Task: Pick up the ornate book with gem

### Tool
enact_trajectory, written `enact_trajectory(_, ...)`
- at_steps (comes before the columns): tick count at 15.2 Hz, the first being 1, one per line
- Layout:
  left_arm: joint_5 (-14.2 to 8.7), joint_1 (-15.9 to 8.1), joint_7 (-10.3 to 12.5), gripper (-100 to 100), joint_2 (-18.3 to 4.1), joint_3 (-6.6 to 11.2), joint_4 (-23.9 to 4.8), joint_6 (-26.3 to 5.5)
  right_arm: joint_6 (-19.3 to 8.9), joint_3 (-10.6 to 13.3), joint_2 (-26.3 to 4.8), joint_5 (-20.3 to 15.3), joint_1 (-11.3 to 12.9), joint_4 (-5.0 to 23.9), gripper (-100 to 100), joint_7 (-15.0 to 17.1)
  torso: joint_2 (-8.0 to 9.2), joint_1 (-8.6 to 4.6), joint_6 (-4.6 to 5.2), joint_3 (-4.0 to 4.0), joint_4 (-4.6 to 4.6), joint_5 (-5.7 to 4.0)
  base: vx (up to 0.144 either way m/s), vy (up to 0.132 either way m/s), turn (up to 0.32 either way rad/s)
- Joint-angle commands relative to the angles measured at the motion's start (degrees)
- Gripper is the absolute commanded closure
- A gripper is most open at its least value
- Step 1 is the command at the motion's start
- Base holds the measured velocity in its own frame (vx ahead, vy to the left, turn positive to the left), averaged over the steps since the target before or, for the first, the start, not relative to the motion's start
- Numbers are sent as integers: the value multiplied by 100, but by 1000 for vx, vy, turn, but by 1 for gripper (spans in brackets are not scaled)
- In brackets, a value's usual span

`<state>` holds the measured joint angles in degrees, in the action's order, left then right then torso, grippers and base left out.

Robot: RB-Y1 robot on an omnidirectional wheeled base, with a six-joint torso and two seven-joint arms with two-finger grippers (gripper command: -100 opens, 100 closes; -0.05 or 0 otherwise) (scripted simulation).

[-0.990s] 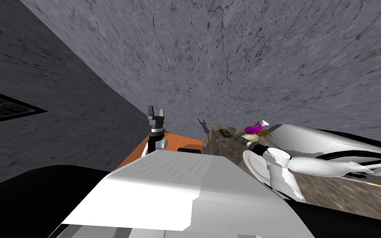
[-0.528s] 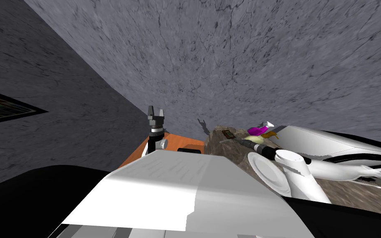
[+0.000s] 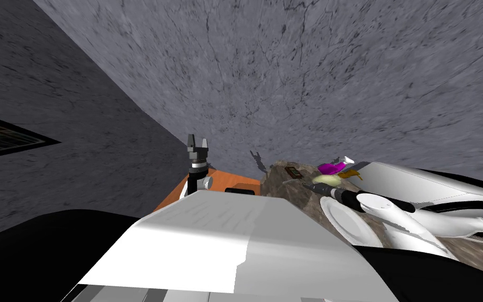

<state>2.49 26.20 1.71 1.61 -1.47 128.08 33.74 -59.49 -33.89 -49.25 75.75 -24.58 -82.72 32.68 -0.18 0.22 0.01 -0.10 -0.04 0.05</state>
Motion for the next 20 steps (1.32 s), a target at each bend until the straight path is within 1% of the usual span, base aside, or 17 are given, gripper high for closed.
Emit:
enact_trajectory(1,0,0,0,0,0,0,0,0,33,55,-153,-162,-273,-137,-100,-105,0,0,0,0,0,0,48,65,22)
enact_trajectory(2,0,0,0,0,0,0,0,0,90,142,-352,-367,-424,-318,-100,-252,-3,2,1,-2,-1,0,65,69,23)
enact_trajectory(4,0,0,0,0,0,0,0,0,90,142,-370,-406,-602,-318,-100,-252,-12,5,0,-7,-3,1,58,57,15)
enact_trajectory(5,0,0,0,0,0,0,0,0,156,231,-593,-620,-754,-496,-100,-407,-9,1,0,-6,-3,0,33,56,22)
enact_trajectory(6,0,0,0,0,0,0,0,0,156,231,-593,-661,-889,-496,-100,-407,-6,2,-1,-4,-2,1,41,60,31)
enact_trajectory(7,0,0,0,0,0,0,0,0,156,231,-593,-661,-942,-496,-100,-407,-5,3,0,-3,-1,0,39,40,11)
enact_trajectory(8,0,0,0,0,0,0,0,0,233,319,-821,-896,-1126,-672,-100,-570,-4,-3,1,-3,-1,-1,58,49,28)
enact_trajectory(10,0,0,0,0,0,0,0,0,233,319,-821,-927,-1291,-672,-100,-570,-10,-1,0,-6,-3,0,52,43,24)
enact_trajectory(11,0,0,0,0,0,0,0,0,319,407,-1053,-1165,-1499,-844,-100,-740,-7,-5,0,-5,-2,-1,59,45,30)
enact_trajectory(13,0,0,0,0,0,0,0,0,319,407,-1053,-1201,-1646,-844,-100,-740,-13,-3,-1,-8,-3,-1,56,43,32)
enact_trajectory(14,0,0,0,0,0,0,0,0,414,492,-1288,-1457,-1870,-1011,-100,-918,-9,-5,0,-6,-3,-1,49,52,39)
enact_trajectory(15,0,0,0,0,0,0,0,0,414,492,-1288,-1482,-2005,-1011,-100,-918,-9,-2,-2,-6,-2,-1,60,56,44)
enact_trajectory(16,0,0,0,0,0,0,0,0,520,577,-1474,-1679,-2148,-1172,-100,-1101,-11,0,-1,-7,-3,0,74,58,59)
enact_trajectory(17,0,0,0,0,0,0,0,0,520,577,-1524,-1769,-2298,-1172,-100,-1101,-16,1,-3,-9,-4,1,75,55,50)
enact_trajectory(18,0,0,0,0,0,0,0,0,520,577,-1524,-1769,-2371,-1172,-100,-1101,-18,1,-2,-11,-5,0,56,40,16)
enact_trajectory(19,0,0,0,0,0,0,0,0,635,661,-1761,-2003,-2539,-1326,-100,-1290,-15,-2,0,-9,-4,-1,64,51,42)
enact_trajectory(20,0,0,0,0,0,0,0,0,635,661,-1762,-2062,-2672,-1326,-100,-1290,-16,-1,-3,-9,-4,-1,69,49,48)
